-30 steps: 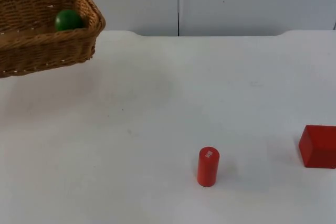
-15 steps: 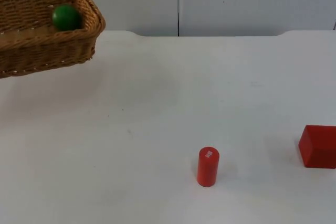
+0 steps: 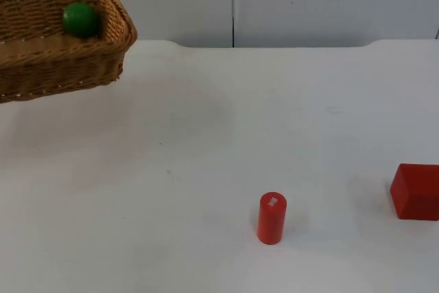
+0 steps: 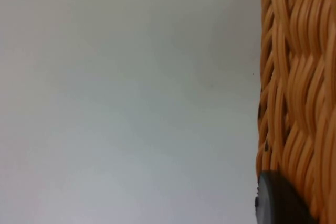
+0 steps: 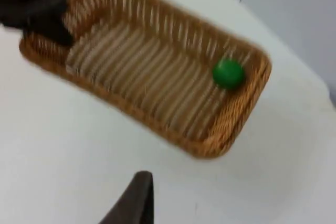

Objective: Pick up the basket with the left hand and place the object to the left of the red cylinder into the basket with the right hand.

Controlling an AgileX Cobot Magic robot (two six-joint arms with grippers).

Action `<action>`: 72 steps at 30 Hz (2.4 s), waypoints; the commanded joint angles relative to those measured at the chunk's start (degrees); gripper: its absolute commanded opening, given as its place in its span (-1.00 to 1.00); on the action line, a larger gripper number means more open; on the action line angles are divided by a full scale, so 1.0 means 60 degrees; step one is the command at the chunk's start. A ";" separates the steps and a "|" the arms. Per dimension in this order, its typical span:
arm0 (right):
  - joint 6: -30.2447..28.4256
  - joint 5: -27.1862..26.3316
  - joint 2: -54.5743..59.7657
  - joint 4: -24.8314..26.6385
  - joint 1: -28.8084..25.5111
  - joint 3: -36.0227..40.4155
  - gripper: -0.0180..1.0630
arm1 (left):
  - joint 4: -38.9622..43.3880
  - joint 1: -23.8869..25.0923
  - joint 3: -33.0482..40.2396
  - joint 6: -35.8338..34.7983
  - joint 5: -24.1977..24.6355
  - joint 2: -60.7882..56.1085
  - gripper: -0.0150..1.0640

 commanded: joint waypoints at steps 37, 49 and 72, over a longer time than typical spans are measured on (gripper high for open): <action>0.1203 -0.3586 -0.6827 -0.0015 -0.0019 1.0201 0.97 | -0.1933 -0.4921 -0.1432 0.0639 -0.2715 0.3752 -0.98; 0.1462 -0.3505 -0.6827 -0.0015 -0.0019 1.0196 0.97 | -0.2064 -0.5453 -0.1496 0.1011 -0.3410 0.4605 -0.61; 0.1423 -0.4289 -0.6848 -0.0593 -0.0019 1.0196 0.97 | 0.1177 -0.5431 -0.1335 -0.0148 -0.2975 0.1016 0.97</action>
